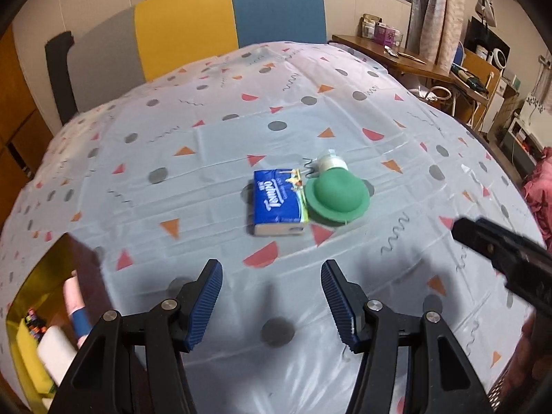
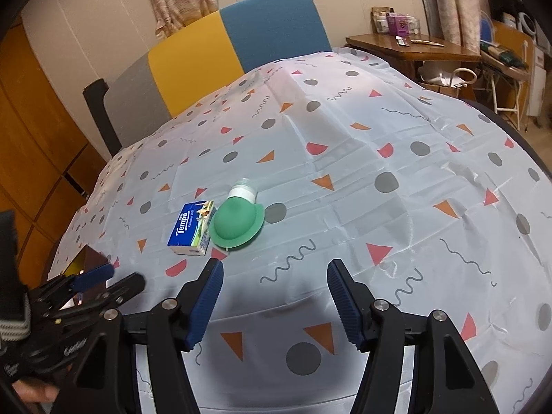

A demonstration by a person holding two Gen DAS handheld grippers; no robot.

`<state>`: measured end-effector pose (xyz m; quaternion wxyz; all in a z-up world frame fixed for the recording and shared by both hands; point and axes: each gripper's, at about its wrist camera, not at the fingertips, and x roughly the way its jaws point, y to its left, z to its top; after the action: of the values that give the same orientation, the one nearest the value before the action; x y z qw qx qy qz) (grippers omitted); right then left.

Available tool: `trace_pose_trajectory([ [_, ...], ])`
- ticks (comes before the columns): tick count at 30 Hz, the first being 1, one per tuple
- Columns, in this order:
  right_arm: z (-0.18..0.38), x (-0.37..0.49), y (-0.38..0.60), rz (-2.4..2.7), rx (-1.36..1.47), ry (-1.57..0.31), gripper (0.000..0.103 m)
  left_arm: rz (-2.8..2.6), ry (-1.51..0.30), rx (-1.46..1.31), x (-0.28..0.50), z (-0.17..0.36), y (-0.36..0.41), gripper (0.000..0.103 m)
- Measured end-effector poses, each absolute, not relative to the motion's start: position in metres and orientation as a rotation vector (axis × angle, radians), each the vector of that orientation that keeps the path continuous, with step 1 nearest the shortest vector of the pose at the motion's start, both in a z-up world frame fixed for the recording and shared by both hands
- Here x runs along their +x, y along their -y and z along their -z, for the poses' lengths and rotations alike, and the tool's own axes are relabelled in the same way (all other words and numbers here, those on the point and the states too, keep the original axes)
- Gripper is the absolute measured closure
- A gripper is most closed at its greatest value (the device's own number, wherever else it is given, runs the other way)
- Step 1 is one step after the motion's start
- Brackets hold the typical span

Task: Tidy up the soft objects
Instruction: 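Grasp the blue Tempo tissue pack with the left gripper, then lift the tissue pack with the left gripper while the right gripper grasps the green bottle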

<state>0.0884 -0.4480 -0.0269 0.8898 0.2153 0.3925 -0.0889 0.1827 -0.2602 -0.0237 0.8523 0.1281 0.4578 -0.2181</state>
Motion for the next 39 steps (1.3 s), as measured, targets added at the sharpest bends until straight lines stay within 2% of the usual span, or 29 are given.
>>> trace_pose_trajectory([
  [8,0.024,0.089,0.452,0.180,0.471,-0.807,0.036,0.483,-0.995,0.179,0.230,0.026,0.279,0.043],
  [22,0.026,0.091,0.452,0.166,0.493,-0.821,0.035,0.416,-1.118,0.209,0.290,0.083,0.312,0.040],
  [23,0.026,0.091,0.452,0.165,0.493,-0.819,0.035,0.416,-1.120,0.207,0.291,0.085,0.312,0.042],
  [24,0.027,0.091,0.451,0.166,0.488,-0.819,0.035,0.418,-1.123,0.206,0.290,0.087,0.310,0.051],
  [31,0.030,0.092,0.452,0.174,0.486,-0.829,0.035,0.367,-1.105,0.148,0.255,0.082,0.274,0.053],
  [39,0.036,0.090,0.453,0.182,0.499,-0.855,0.035,0.367,-1.004,0.218,0.157,0.072,0.253,0.053],
])
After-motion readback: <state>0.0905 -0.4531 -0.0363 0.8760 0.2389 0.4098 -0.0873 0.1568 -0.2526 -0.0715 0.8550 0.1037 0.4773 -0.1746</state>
